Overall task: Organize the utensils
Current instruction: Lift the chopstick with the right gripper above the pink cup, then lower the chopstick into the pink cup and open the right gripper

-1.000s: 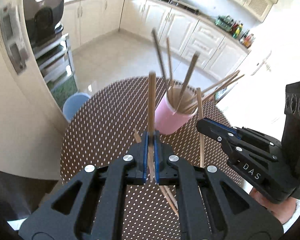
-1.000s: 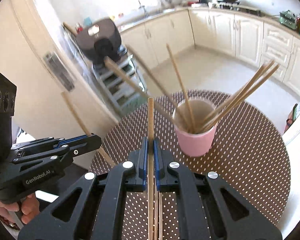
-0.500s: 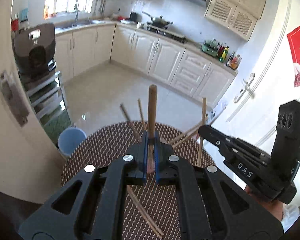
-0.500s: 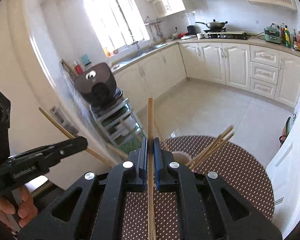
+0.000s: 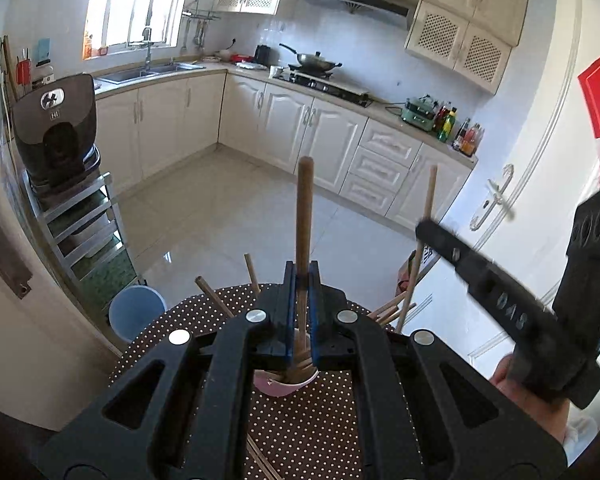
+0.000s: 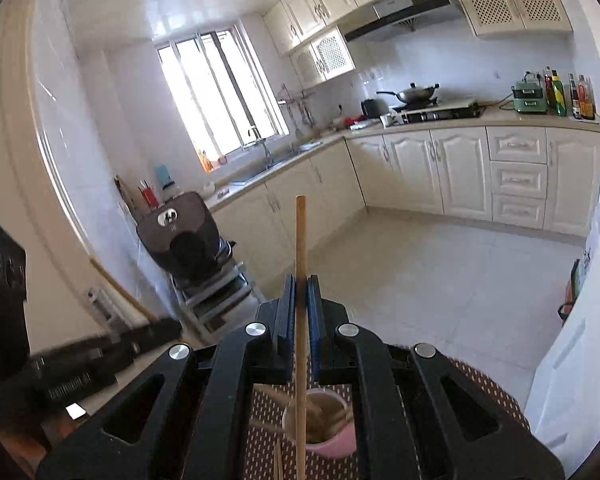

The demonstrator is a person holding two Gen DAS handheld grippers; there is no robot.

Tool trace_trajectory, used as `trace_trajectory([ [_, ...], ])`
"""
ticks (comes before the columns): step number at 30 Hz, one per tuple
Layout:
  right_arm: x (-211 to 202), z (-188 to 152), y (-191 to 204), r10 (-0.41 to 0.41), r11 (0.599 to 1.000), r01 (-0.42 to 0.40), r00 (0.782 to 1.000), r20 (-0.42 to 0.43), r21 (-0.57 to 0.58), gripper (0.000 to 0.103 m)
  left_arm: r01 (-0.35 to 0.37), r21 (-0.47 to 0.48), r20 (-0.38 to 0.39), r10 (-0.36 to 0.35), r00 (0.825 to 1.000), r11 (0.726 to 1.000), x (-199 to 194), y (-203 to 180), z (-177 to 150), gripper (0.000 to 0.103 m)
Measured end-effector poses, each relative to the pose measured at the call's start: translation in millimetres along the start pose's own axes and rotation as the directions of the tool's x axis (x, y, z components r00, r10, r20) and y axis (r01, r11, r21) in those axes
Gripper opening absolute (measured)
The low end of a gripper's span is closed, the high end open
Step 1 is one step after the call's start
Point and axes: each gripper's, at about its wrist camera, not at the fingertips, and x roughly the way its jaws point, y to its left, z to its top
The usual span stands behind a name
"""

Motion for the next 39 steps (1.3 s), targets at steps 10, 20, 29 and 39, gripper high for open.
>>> trace_trajectory([
  [10, 33.4, -7.1, -2.0, 0.054, 0.998, -0.053, 0.998, 0.021, -0.041, 0.005, -0.056, 0.014, -0.059, 0.056, 0.997, 0.998, 28.4, 9.4, -8.2, 0.006],
  [20, 56.1, -16.7, -6.6, 0.052, 0.997, -0.051, 0.999, 0.015, -0.054, 0.005, -0.058, 0.024, -0.112, 0.060, 0.992, 0.998, 42.0, 12.7, -23.6, 0.006],
  [29, 67.4, -35.5, -7.0, 0.036, 0.995, -0.037, 0.999, -0.021, -0.089, 0.005, -0.065, 0.038, -0.144, 0.070, 0.987, 0.997, 46.1, 14.6, -32.3, 0.006],
  [39, 45.5, -52.0, -10.3, 0.022, 0.997, -0.027, 0.998, -0.067, -0.078, 0.005, -0.060, 0.035, -0.152, 0.065, 0.986, 0.998, 43.5, 10.9, -34.7, 0.007],
])
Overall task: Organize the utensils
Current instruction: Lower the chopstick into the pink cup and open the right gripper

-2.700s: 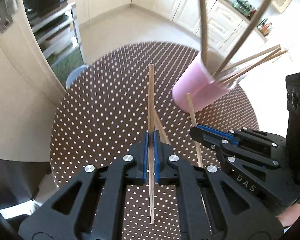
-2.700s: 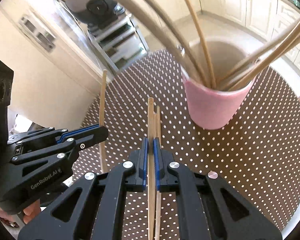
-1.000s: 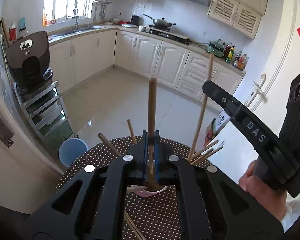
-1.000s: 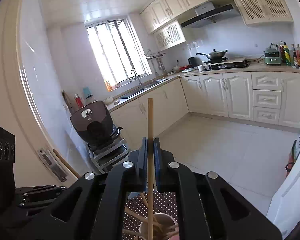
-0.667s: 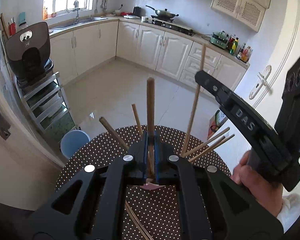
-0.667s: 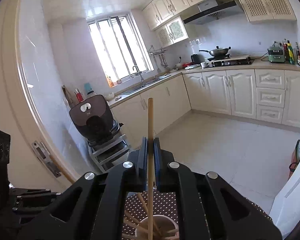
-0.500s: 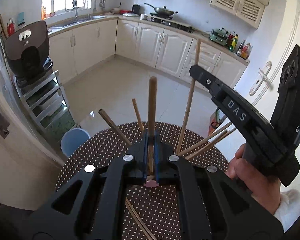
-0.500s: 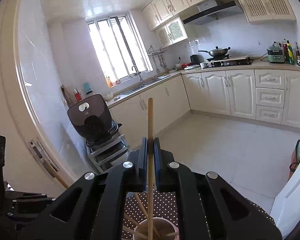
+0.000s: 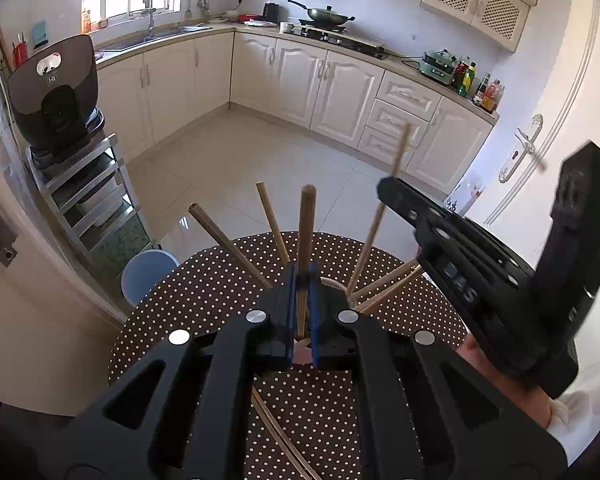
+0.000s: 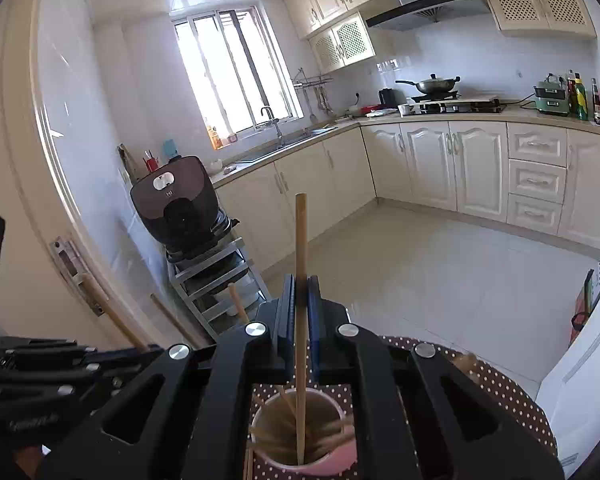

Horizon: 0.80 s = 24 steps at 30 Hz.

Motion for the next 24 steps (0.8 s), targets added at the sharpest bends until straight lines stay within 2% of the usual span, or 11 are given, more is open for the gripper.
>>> trace_trajectory([
  [4, -11.6, -7.5, 2.9, -0.005, 1.000, 0.005, 1.000, -0.014, 0.005, 0.005, -0.028, 0.004, -0.003, 0.028, 1.000, 1.000, -1.0, -1.1, -0.8, 0.007],
  [12, -27.2, -23.7, 12.9, -0.023, 1.000, 0.024, 0.999, -0.041, 0.015, 0.005, -0.028, 0.018, 0.004, 0.028, 1.000, 0.999, -11.0, -4.9, -5.4, 0.008],
  [13, -29.0, -25.7, 14.8, -0.028, 0.999, 0.029, 0.999, -0.042, 0.017, 0.005, -0.023, 0.020, 0.005, 0.023, 1.000, 1.000, -12.4, -3.4, -6.5, 0.011],
  [15, -31.4, -28.8, 17.3, -0.035, 0.999, 0.036, 0.998, -0.048, 0.024, 0.005, -0.026, 0.023, 0.013, 0.026, 1.000, 0.999, -17.5, -3.6, -9.2, 0.027],
  [16, -33.5, -30.3, 18.7, -0.043, 0.999, 0.044, 0.998, -0.047, 0.029, 0.007, -0.026, 0.021, 0.021, 0.026, 0.999, 0.999, -20.1, -3.9, -10.5, 0.046],
  [17, -35.6, -31.7, 19.8, -0.050, 0.998, 0.052, 0.998, -0.044, 0.032, 0.008, -0.027, 0.018, 0.041, 0.027, 0.999, 0.999, -25.4, -3.8, -12.4, 0.054],
  [24, -51.3, -38.7, 27.8, -0.099, 0.993, 0.100, 0.995, -0.030, 0.063, 0.011, -0.013, 0.050, 0.066, 0.010, 0.998, 0.999, -45.6, -8.8, -19.4, 0.054],
])
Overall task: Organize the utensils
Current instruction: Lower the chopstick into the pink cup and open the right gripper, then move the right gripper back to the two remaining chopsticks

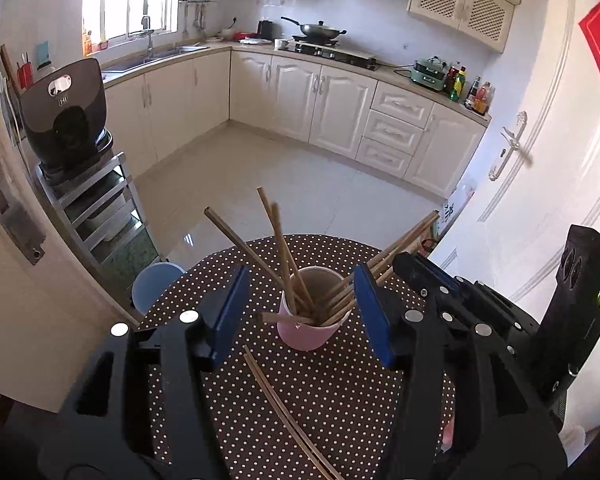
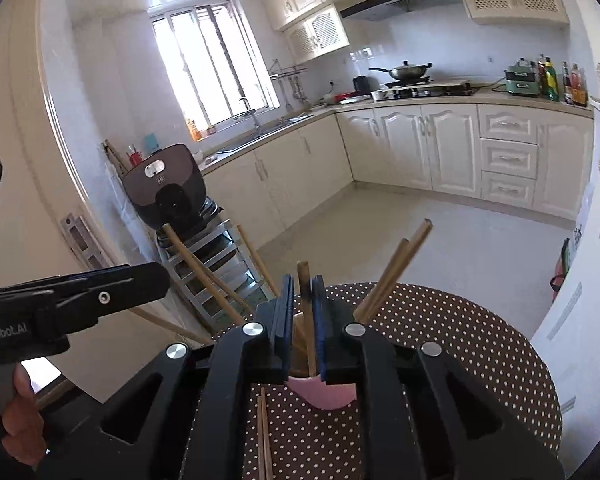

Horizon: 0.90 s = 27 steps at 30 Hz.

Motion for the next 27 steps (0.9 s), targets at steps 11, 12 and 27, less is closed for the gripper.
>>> trace_trajectory([
  [11, -43.6, -5.5, 16.3, -0.050, 0.999, 0.048, 0.996, 0.070, 0.024, 0.040, 0.021, 0.042, 0.036, -0.022, 0.999, 0.999, -32.9, -8.1, -13.7, 0.066],
  [12, -47.3, -6.0, 16.9, -0.053, 0.998, 0.051, 0.996, 0.075, 0.027, 0.041, 0.021, 0.047, 0.042, -0.023, 0.999, 0.999, -37.4, -8.6, -15.4, 0.067],
  [27, -87.2, -23.5, 39.4, -0.093, 0.995, 0.089, 0.990, 0.105, 0.037, 0.048, 0.020, 0.076, 0.082, -0.026, 0.996, 0.997, -77.9, -2.2, -37.9, 0.076],
])
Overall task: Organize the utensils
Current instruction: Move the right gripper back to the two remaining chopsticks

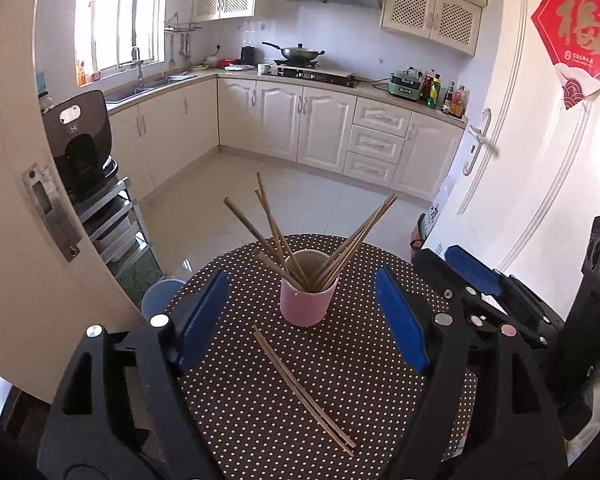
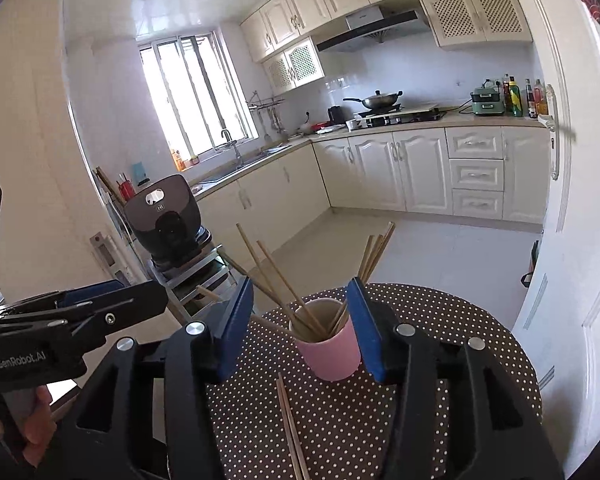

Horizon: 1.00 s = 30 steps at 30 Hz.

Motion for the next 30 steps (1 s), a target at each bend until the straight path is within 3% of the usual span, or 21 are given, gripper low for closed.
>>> trace_trajectory([
  [9, -4.3, -16.7, 0.8, -0.033, 0.999, 0.034, 0.998, -0.052, 0.014, 0.050, -0.013, -0.048, -0.045, 0.011, 0.999, 0.999, -1.2, 31.7, -19.2, 0.076],
  [14, 6.9, -31.2, -2.8, -0.047, 0.999, 0.050, 0.993, -0.112, 0.018, 0.051, -0.015, -0.134, -0.149, -0.005, 0.989, 0.991, 23.1, 60.5, -39.1, 0.076],
  [19, 20.2, -48.2, -7.9, -0.056, 0.998, 0.062, 0.982, -0.179, 0.026, 0.051, -0.008, -0.199, -0.300, -0.053, 0.952, 0.980, 63.3, 70.6, -68.4, 0.076],
  [21, 27.9, -58.0, -12.9, -0.053, 0.997, 0.065, 0.974, -0.220, 0.046, 0.051, -0.007, -0.224, -0.362, -0.077, 0.929, 0.974, 83.3, 69.8, -82.0, 0.076],
  [30, 55.4, -88.0, -29.9, -0.044, 0.994, 0.075, 0.935, -0.353, 0.075, 0.051, -0.042, -0.239, -0.508, -0.088, 0.857, 0.970, 150.1, 59.9, -123.0, 0.076],
])
